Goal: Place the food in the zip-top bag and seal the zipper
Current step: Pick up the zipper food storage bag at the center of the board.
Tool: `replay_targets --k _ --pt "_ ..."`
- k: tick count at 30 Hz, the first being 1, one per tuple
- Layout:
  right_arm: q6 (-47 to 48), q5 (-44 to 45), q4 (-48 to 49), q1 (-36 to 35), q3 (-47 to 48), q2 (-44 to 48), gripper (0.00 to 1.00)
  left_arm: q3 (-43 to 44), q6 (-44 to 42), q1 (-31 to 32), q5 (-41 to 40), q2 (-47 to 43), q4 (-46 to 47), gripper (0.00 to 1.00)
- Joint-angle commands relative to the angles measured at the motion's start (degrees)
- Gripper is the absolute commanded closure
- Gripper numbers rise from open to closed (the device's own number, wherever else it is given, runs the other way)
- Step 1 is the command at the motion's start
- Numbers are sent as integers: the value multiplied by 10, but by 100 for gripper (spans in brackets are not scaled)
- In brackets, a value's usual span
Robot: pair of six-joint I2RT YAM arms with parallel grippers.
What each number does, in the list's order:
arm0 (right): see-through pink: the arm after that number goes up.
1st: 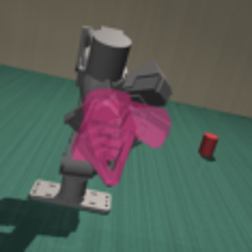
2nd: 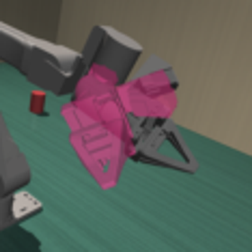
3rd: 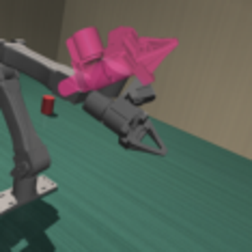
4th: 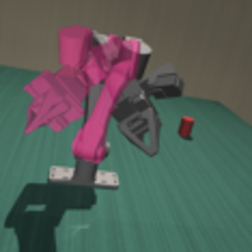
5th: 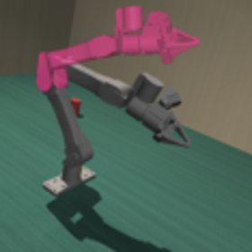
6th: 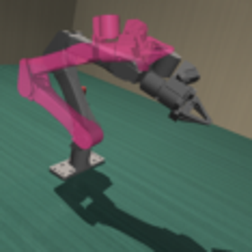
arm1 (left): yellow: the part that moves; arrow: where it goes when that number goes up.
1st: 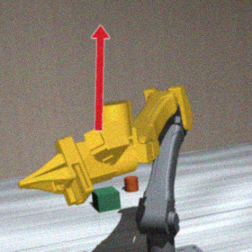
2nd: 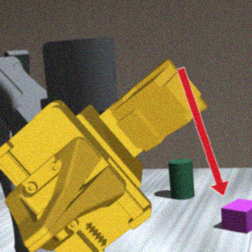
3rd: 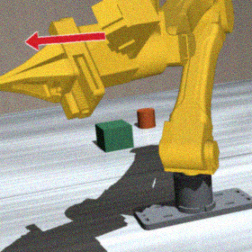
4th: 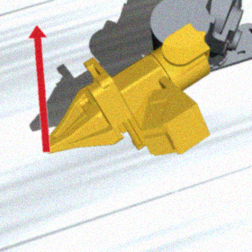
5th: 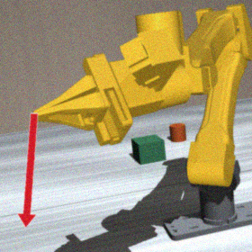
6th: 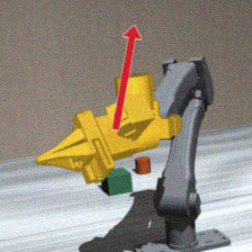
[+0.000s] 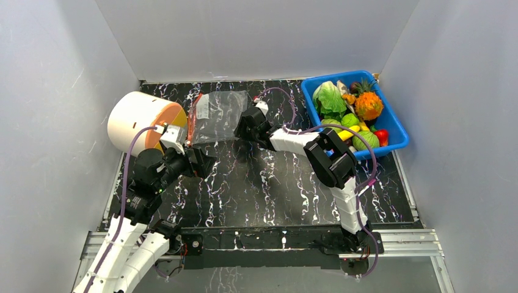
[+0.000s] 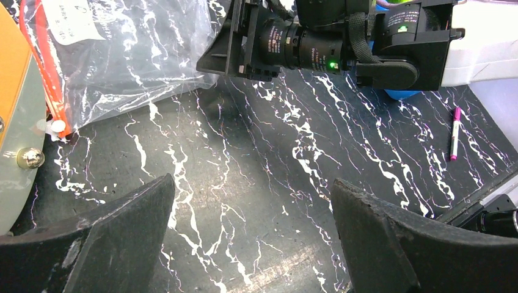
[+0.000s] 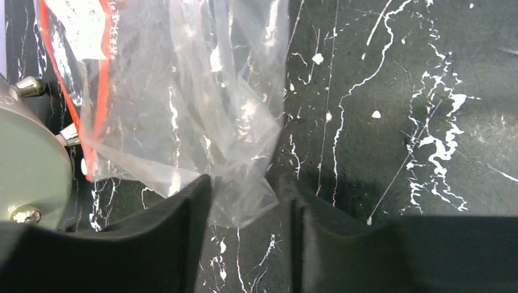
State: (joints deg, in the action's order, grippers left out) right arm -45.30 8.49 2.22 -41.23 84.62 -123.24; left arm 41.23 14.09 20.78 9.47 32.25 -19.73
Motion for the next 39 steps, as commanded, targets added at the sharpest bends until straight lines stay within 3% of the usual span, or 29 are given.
replay_targets --k 1,5,11,25,32,39 --pt "14 24 6 3 25 4 66 -2 -6 -3 8 -3 7 2" --pt "33 12 11 10 4 23 87 -4 -6 -3 6 -1 9 2" --pt "77 -7 14 13 -42 79 100 -18 -10 -3 31 -3 25 4" --pt "207 -92 -135 34 -107 260 100 -62 -63 -2 116 -18 102 14" --pt "244 -148 -248 40 -131 404 100 -70 -268 -2 254 -43 109 22" --pt "210 -231 -340 40 -108 539 100 -40 -430 -2 267 -15 66 19"
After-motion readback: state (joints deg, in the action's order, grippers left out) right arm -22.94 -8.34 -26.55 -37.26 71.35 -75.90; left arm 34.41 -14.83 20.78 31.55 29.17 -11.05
